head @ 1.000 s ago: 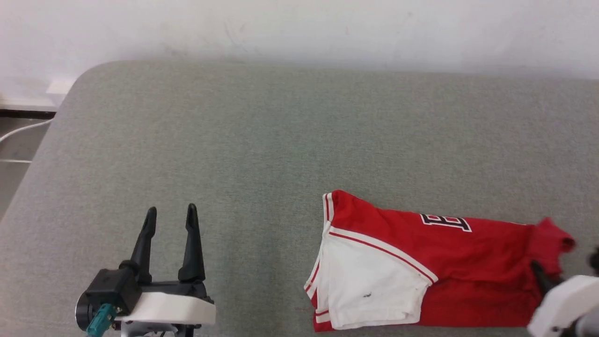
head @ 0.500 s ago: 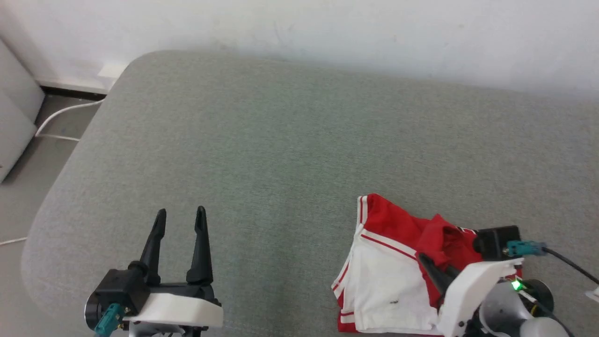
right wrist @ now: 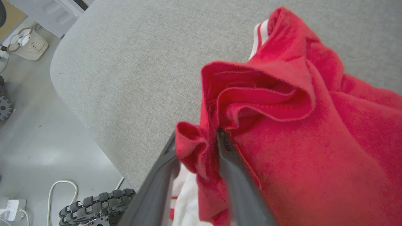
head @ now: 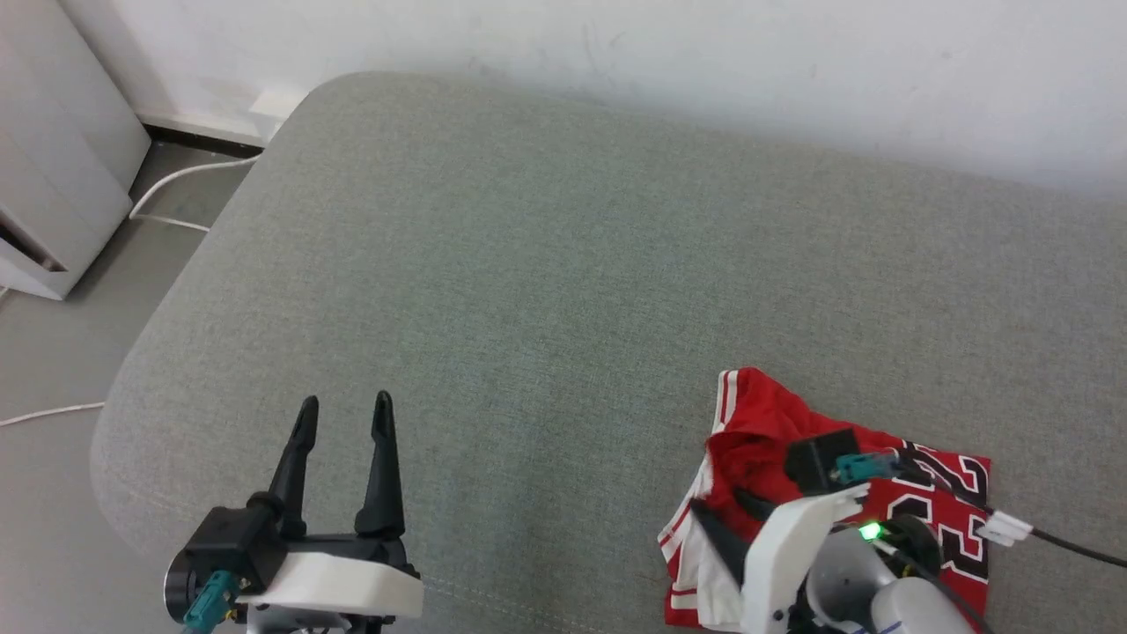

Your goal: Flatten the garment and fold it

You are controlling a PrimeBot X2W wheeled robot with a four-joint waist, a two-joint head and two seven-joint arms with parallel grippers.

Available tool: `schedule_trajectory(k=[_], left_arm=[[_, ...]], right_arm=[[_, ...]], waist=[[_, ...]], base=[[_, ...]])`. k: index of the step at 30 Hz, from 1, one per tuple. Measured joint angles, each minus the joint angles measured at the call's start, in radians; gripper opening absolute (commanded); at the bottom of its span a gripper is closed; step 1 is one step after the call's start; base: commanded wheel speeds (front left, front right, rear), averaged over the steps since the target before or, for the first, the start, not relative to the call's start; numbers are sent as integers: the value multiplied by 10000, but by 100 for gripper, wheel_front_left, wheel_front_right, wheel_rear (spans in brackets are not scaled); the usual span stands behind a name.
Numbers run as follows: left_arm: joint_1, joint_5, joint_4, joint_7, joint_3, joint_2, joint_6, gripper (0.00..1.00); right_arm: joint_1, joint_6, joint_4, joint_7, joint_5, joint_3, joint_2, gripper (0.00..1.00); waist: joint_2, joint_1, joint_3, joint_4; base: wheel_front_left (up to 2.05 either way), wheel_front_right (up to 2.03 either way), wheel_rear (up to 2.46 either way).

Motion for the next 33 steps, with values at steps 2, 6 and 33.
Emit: schedule_trajectory(k=[2, 6, 33], left_arm=[[5, 4, 19, 0, 25, 0, 2, 100], [7, 15, 52, 0, 123, -2, 4, 100], [132, 236, -186, 0, 224, -4, -92, 100]], right_arm=[[-71, 0, 98, -111, -12, 410, -19, 100], [-279, 0, -90, -286, -40, 1220, -142, 100], [188, 0, -2734, -4961, -2853, -3756, -1822, 100]], waist=[[0, -1, -65, -28], [0, 0, -194, -180], [0, -1, -515, -2295]], base=[[0, 0, 0], [0, 0, 0], [0, 0, 0]])
